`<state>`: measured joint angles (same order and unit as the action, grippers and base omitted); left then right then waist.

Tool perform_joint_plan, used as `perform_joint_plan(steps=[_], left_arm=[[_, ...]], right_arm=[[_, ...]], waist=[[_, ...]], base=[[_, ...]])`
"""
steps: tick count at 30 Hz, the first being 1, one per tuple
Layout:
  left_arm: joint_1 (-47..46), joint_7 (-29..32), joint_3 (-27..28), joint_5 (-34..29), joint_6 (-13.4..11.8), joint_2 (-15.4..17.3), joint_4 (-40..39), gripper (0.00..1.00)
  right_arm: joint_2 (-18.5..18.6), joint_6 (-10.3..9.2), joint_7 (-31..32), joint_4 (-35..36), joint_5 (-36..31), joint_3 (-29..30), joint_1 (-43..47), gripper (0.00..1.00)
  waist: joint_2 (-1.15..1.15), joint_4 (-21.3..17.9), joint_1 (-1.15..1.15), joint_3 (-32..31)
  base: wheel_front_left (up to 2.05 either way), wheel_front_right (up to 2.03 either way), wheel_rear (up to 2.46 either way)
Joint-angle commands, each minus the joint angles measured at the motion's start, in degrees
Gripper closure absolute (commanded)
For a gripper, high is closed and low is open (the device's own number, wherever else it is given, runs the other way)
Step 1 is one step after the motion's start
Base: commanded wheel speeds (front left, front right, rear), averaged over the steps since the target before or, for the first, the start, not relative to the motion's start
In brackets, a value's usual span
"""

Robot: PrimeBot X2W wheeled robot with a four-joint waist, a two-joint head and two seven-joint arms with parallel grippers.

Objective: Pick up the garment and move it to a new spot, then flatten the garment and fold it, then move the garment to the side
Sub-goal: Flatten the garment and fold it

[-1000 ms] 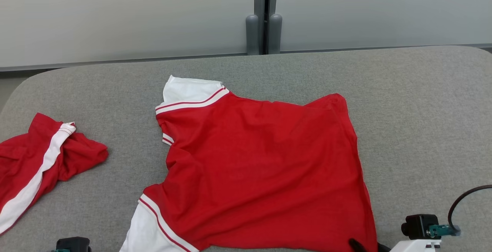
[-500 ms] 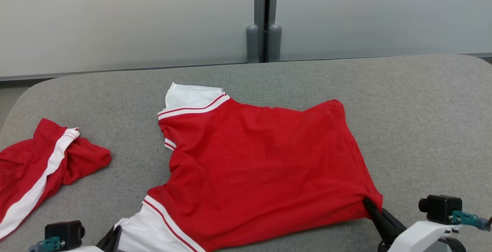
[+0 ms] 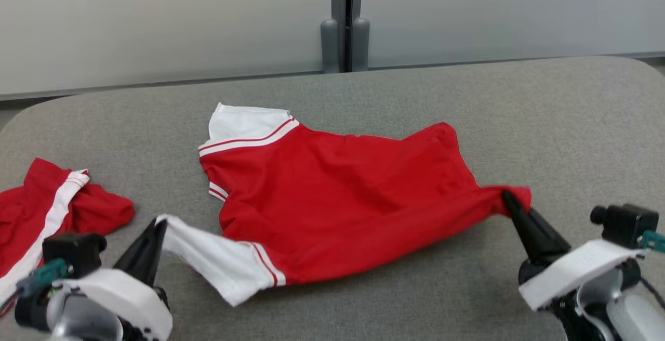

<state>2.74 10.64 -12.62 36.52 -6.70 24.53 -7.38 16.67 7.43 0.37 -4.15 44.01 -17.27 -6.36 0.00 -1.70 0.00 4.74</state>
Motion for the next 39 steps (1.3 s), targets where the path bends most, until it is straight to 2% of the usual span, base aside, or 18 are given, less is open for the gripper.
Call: perform_joint_plan(steps=[1,9,10,17,23,29,35,39], left_arm=[[-3.95,0.41,-0.19,-1.0,0.99,1.09,1.01,1.0],[-31.91,1.46,-1.91,-3.34,7.98,1.71,13.96,1.0],[-31.91,1.46,-1.91,-3.34,7.98,1.71,13.96,1.0],[-58.48,1.8,-4.22,-6.33,12.16,1.21,27.97,1.0],[-77.03,-1.15,-5.77,-7.98,13.45,-0.04,37.16,1.0],[-90.79,-5.96,-5.72,-7.66,13.89,-2.02,45.02,1.0],[-100.44,-8.88,-7.22,-7.5,14.12,-3.14,51.64,1.0],[-101.25,-10.89,-9.29,-5.76,14.12,-4.34,55.93,1.0]], right_arm=[[1.02,0.12,-0.71,-0.34,0.66,-0.17,-3.39,1.0],[5.33,0.12,-2.04,-7.59,6.69,-3.44,-28.22,1.0],[5.33,0.12,-2.04,-7.59,6.69,-3.44,-28.22,1.0],[7.27,0.12,-3.69,-17.41,11.84,-8.54,-52.42,1.0],[8.25,0.12,-8.51,-24.42,15.87,-11.79,-68.54,1.0],[9.33,0.12,-13.49,-29.26,18.55,-13.28,-79.7,1.0],[9.97,0.12,-15.08,-33.24,20.21,-14.52,-86.96,1.0],[10.49,0.13,-14.74,-34.78,22.26,-18.88,-86.1,1.0]], waist=[[0.0,-0.32,0.0,1.96],[0.0,-0.29,0.0,11.38],[0.0,-0.29,0.0,11.38],[0.0,0.19,0.0,21.5],[0.0,0.94,0.0,26.84],[0.0,0.79,0.0,28.24],[0.0,0.82,0.0,29.02],[0.0,1.15,0.0,28.15]], base=[[0.0,0.0,0.0],[0.0,0.0,0.0],[0.0,0.0,0.0],[0.0,0.0,0.0],[0.0,0.0,0.0],[0.0,0.0,0.0],[0.0,0.0,0.0],[0.0,0.0,0.0]])
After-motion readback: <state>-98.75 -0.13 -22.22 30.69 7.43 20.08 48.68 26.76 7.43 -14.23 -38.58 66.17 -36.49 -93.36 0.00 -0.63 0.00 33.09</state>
